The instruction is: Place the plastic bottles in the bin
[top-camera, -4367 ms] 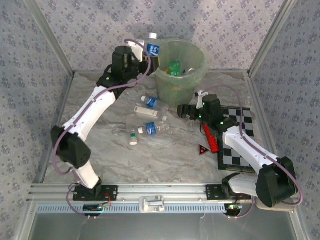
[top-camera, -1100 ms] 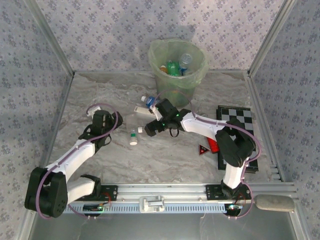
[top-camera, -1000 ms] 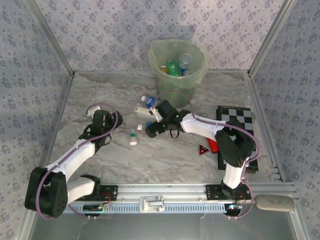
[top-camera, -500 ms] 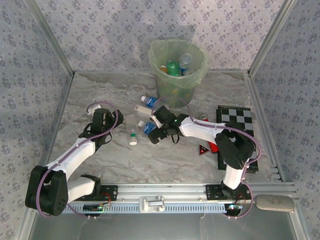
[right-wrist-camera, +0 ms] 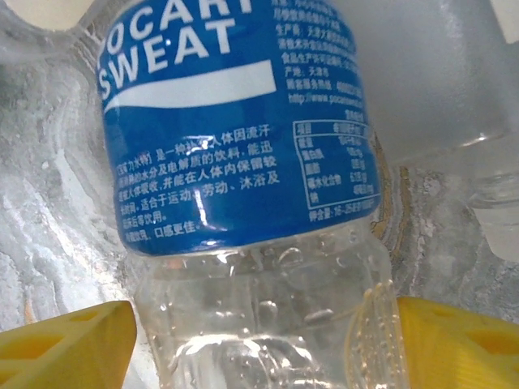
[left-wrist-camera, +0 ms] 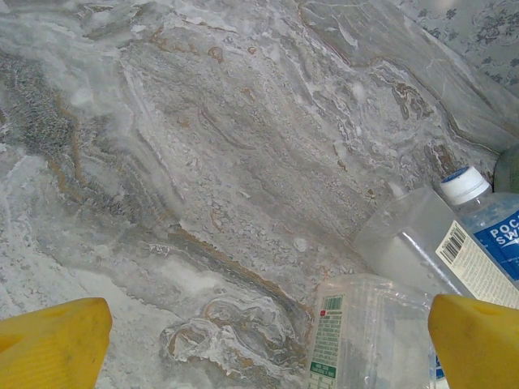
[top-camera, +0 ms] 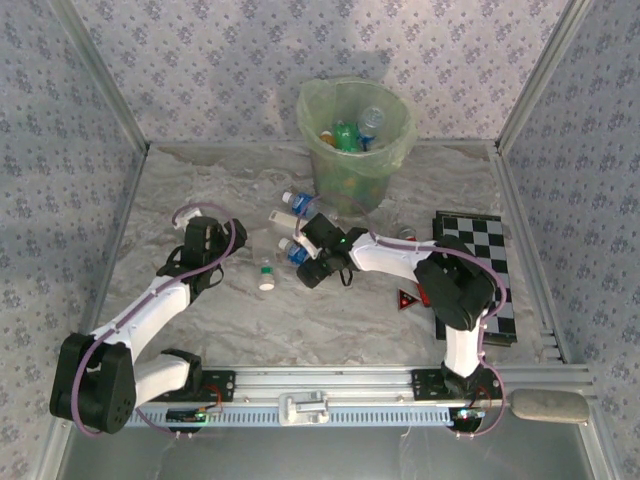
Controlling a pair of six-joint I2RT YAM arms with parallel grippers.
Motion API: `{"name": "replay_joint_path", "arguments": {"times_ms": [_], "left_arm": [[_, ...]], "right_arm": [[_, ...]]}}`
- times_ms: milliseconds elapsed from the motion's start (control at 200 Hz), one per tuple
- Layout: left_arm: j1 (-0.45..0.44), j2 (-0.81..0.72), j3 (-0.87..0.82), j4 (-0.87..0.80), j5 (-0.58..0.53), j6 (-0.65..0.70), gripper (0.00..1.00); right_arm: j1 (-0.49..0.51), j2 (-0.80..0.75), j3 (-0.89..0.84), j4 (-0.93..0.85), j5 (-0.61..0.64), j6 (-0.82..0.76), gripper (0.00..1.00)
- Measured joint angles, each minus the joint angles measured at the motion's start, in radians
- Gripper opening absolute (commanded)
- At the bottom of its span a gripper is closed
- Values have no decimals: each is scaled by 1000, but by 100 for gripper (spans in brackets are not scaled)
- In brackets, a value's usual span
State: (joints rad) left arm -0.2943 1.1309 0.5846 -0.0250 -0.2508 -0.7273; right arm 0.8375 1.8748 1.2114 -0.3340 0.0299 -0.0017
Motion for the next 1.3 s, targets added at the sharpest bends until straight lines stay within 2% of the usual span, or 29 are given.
{"name": "replay_joint_path", "arguments": {"times_ms": [105, 300, 430, 610, 825, 1004, 1299], "left_arm": [[0, 0, 0, 0, 0, 0, 100], [0, -11, 0, -1, -2, 0, 100], [0, -18, 0, 0, -5, 0, 100], [0, -18, 0, 0, -10, 0, 100], [0, -18, 0, 6, -12, 0, 100], [0, -18, 0, 31, -11, -2, 100], [0, 3, -14, 90, 17, -27, 100]], "right_arm": [[8, 11, 8, 0, 6, -21, 77], [23, 22, 18, -1, 21, -61, 59], [28, 20, 18, 2, 23, -71, 53], [31, -8, 18, 0, 10, -71, 50], [-1, -165, 18, 17, -66, -66, 49], [-91, -283, 43, 55, -167, -39, 49], [-229, -364, 122, 174, -257, 33, 47]]}}
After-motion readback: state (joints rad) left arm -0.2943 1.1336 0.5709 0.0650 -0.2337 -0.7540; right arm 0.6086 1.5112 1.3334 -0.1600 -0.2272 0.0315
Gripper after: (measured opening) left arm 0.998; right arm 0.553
